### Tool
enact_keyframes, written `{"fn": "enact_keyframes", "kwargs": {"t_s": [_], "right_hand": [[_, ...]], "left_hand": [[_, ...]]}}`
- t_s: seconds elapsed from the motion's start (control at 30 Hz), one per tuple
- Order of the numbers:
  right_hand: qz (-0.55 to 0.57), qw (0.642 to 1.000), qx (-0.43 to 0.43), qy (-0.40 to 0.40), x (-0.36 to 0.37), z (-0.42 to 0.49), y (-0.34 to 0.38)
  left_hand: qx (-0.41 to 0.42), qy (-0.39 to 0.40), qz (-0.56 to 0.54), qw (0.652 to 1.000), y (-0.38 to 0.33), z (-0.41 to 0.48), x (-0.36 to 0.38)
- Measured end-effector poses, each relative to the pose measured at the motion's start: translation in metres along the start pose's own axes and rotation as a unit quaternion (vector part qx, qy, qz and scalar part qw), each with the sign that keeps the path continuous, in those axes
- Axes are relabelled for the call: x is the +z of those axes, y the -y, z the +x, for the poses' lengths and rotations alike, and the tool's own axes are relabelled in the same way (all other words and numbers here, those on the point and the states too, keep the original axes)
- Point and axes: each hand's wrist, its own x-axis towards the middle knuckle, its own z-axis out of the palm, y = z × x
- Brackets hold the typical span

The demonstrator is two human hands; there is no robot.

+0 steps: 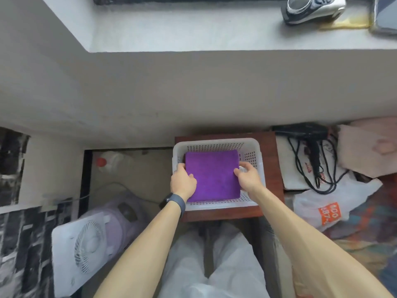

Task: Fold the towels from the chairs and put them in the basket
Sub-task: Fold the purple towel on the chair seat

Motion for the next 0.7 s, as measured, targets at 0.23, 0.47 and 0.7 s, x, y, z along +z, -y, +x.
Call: {"fn": "enact_keyframes", "kwargs": {"t_s": [0.23,0.47,0.7], "right_hand": [[-0.012,0.999,0.032,0.0,0.009,0.019,-0.003],[-0.031,0.999,0.028,-0.006,0.013,0.025,-0.003],[-0.232,0.929,-0.214,-0.193,0.035,0.013,-0.019]], "left_hand": [[-0.007,-0.042,0.143,0.989,-0.006,0.013,0.012],[0.045,-0.082,0.273,0.957,-0.007,0.005,0.023],[0.262,-0.101,0.312,0.908,0.006,0.019,0.048]]}}
